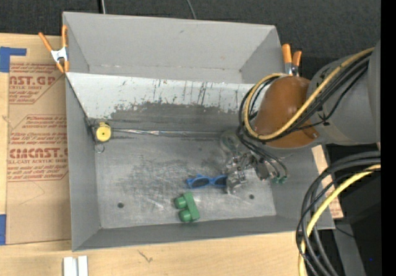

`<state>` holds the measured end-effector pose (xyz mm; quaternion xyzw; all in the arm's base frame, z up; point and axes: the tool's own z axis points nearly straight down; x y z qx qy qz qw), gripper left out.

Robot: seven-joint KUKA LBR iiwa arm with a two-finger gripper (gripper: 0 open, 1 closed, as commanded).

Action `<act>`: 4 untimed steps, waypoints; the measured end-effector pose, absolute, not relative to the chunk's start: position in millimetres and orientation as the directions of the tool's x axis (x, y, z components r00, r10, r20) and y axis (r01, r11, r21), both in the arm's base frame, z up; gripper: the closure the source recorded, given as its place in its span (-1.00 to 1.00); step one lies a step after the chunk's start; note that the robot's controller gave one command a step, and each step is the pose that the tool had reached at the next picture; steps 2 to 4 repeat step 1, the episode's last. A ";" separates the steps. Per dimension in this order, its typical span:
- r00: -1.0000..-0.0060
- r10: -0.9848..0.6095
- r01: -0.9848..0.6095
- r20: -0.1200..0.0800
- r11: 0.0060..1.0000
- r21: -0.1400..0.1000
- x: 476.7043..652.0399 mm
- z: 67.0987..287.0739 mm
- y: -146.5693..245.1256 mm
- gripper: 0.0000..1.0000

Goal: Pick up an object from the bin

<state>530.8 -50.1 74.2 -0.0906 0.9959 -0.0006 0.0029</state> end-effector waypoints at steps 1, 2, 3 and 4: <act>-0.984 -0.176 -0.176 -0.011 0.984 -0.003 536.1 240.9 -55.2 1.00; -0.984 -0.176 -0.176 -0.011 0.984 -0.003 536.1 240.9 -55.2 1.00; -0.984 -0.176 -0.176 -0.011 0.984 -0.003 536.1 240.9 -55.2 1.00; -0.984 -0.176 -0.176 -0.011 0.984 -0.003 536.1 240.9 -55.2 1.00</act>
Offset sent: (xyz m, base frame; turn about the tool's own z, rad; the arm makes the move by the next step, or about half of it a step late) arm 0.0031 -0.0054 0.1619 0.0040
